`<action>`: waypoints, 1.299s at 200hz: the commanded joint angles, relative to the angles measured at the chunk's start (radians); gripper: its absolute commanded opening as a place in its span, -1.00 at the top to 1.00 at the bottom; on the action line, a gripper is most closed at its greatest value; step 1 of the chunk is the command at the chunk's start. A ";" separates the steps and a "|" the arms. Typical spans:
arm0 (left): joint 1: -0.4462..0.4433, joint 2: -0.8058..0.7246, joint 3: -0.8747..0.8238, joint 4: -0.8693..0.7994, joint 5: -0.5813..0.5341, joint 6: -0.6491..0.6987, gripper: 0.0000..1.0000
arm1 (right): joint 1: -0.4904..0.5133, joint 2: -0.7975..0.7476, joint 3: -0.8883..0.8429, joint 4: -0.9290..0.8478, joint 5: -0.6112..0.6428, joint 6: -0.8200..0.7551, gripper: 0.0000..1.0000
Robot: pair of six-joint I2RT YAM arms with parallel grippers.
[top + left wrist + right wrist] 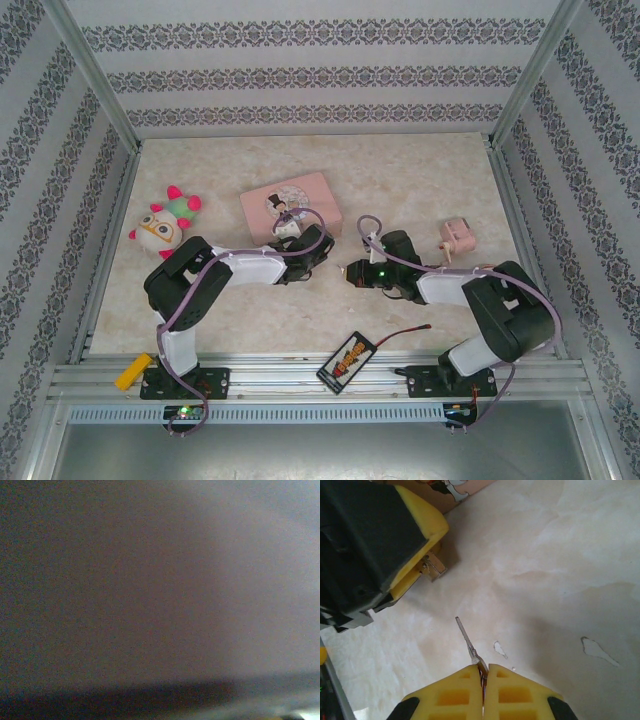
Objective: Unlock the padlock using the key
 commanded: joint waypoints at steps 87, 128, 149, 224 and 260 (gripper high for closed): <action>-0.017 0.048 -0.002 0.304 0.211 -0.086 0.92 | 0.048 0.120 -0.017 0.225 0.136 0.090 1.00; -0.017 0.043 -0.012 0.301 0.210 -0.087 0.91 | 0.041 0.154 0.001 0.272 0.109 0.113 1.00; -0.017 0.045 -0.009 0.300 0.210 -0.089 0.91 | 0.041 0.162 0.007 0.290 0.100 0.118 1.00; -0.017 0.052 -0.003 0.298 0.207 -0.081 0.90 | 0.041 0.123 -0.043 0.309 0.109 0.123 1.00; -0.017 0.054 -0.003 0.299 0.208 -0.082 0.90 | 0.041 0.099 -0.056 0.312 0.115 0.119 1.00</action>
